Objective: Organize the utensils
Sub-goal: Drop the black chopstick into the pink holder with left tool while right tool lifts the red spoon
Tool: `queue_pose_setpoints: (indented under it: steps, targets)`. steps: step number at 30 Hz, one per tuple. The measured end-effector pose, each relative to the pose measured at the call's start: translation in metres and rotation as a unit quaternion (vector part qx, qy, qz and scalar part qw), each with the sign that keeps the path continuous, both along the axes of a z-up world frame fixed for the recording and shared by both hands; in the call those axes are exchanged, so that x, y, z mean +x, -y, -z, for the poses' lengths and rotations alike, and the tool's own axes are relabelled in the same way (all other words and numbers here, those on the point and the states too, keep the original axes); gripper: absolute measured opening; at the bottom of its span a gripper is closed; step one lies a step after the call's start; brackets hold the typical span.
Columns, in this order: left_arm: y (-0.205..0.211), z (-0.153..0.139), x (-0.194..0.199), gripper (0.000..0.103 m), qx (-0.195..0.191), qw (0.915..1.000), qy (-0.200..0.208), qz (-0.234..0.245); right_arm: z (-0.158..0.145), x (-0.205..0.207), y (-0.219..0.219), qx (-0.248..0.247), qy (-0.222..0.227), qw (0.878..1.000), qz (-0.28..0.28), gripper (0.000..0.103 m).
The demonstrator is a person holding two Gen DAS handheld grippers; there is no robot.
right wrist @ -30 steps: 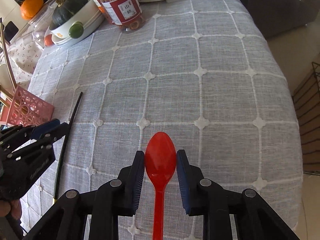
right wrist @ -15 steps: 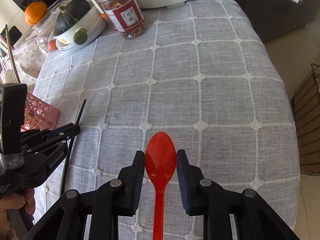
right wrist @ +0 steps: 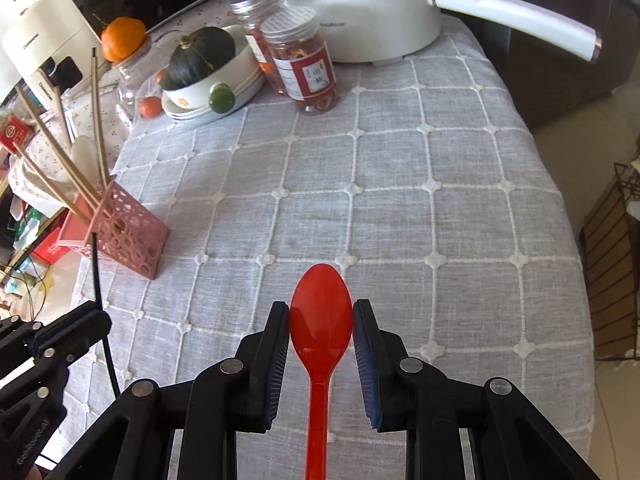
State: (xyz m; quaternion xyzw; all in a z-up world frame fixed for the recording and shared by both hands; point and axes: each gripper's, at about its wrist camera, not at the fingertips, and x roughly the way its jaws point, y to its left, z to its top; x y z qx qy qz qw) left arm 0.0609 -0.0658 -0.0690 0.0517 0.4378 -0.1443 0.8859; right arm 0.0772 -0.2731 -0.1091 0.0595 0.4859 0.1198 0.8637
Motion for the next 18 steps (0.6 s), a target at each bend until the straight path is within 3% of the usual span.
queue_pose_setpoints:
  steps: [7, 12, 18]
  targets:
    - [-0.057, -0.057, -0.035, 0.005, -0.059, 0.9929, 0.089, -0.053, -0.020, -0.013, -0.030, 0.009, 0.048, 0.999, -0.019, 0.029]
    - [-0.088, -0.096, -0.044, 0.005, -0.091, 0.9826, 0.141, -0.079, -0.026, -0.011, -0.047, 0.006, 0.074, 0.997, -0.027, 0.029]
    - [-0.112, -0.140, -0.046, 0.005, -0.110, 0.9678, 0.202, -0.103, -0.021, 0.003, -0.056, 0.018, 0.070, 0.997, -0.023, 0.029]
